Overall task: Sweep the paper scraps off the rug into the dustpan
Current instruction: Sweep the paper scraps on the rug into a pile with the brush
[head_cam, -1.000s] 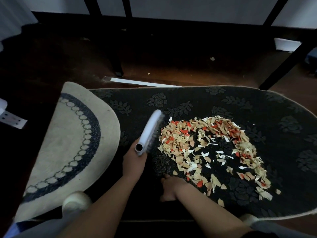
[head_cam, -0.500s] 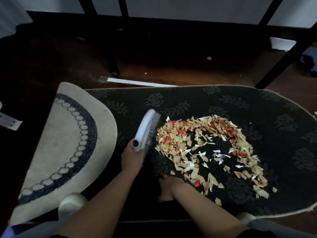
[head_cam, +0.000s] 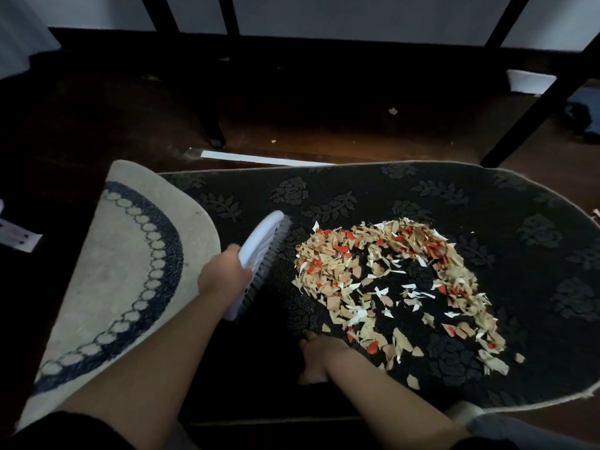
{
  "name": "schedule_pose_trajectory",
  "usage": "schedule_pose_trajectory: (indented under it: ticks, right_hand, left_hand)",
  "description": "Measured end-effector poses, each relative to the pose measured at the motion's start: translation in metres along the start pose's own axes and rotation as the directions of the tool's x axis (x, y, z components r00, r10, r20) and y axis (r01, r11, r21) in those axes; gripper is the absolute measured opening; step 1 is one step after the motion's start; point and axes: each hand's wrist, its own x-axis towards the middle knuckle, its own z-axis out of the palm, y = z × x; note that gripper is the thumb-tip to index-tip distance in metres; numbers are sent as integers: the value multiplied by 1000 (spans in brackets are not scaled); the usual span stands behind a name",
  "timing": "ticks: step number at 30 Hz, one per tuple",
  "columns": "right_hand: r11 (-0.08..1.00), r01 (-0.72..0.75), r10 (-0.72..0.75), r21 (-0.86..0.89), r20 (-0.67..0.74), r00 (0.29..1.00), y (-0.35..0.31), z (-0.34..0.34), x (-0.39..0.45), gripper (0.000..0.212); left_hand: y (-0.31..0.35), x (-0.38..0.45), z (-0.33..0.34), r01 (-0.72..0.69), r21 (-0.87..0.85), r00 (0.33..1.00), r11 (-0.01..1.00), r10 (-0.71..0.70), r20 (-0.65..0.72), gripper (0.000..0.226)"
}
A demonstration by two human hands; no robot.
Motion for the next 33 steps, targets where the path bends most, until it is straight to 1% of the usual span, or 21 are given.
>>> schedule_pose_trajectory:
  ticks: [2, 3, 5, 7, 8, 9, 11, 15, 16, 18, 21, 24, 25, 27, 29, 30, 31, 33]
  right_hand:
    - [1000, -4, 5, 18, -21, 1000, -1, 1, -2, 74]
    - [999, -7, 10, 40, -63, 998, -1, 3, -3, 70]
    - [996, -17, 33, 83, -184, 982, 2, 6, -5, 64]
    - [993, -43, 67, 107, -234, 970, 6, 11, -4, 66]
    - [993, -55, 76, 101, -218, 973, 8, 14, -4, 69]
    - [995, -61, 75, 78, -185, 980, 9, 17, -2, 72]
    - [998, -62, 64, 23, -125, 990, 11, 21, 0, 76]
    - [998, -58, 59, 12, -90, 994, 14, 18, 1, 77]
    - [998, -58, 59, 15, -83, 995, 14, 17, 0, 77]
    - [998, -58, 59, 8, -74, 996, 15, 14, 1, 78]
    - [998, -65, 65, -4, -64, 996, 14, 12, 0, 81]
    - [998, -56, 55, -14, -56, 997, 11, 11, 0, 80]
    - [999, -51, 50, -15, -51, 997, 11, 11, 0, 80]
    - [999, -43, 42, -15, -48, 998, 12, 11, 0, 80]
    - [999, -31, 30, -20, -43, 999, 15, 11, 0, 81]
    - [999, -27, 26, -25, -42, 999, 17, 11, 1, 81]
    - [999, -24, 23, -30, -40, 999, 18, 11, 2, 82]
    - [999, -19, 18, -31, -34, 999, 19, 11, 2, 82]
  left_hand:
    - [1, 5, -2, -10, 50, 1000, 999, 9, 11, 24]
    - [1, 7, -3, -22, 54, 1000, 998, 23, -13, 25]
    - [1, 12, -9, -40, 87, 992, 995, 50, -119, 26]
    - [1, 17, -15, -27, 159, 971, 987, 64, -231, 28]
    - [0, 20, -16, -17, 193, 968, 981, 65, -244, 28]
    - [0, 23, -15, -10, 223, 971, 975, 62, -229, 28]
    - [3, 23, -6, -23, 229, 982, 973, 65, -178, 26]
    - [28, 3, 27, -121, 235, 991, 964, 132, -30, 27]
    - [33, -4, 32, -143, 219, 989, 965, 149, -13, 28]
    - [35, -11, 32, -161, 181, 985, 970, 169, -29, 28]
    - [23, -4, 13, -177, 156, 978, 972, 191, -87, 26]
    - [12, 11, -5, -188, 181, 966, 965, 215, -145, 25]
    - [8, 16, -8, -169, 201, 967, 965, 202, -158, 25]
    - [2, 24, -11, -75, 233, 975, 970, 120, -188, 25]
    - [0, 29, -8, 25, 205, 976, 978, 20, -215, 26]
    - [4, 30, -4, 41, 174, 976, 984, -2, -218, 26]
    - [12, 30, 2, 28, 155, 978, 987, 5, -208, 26]
    - [34, 26, 15, -43, 162, 986, 986, 68, -152, 27]
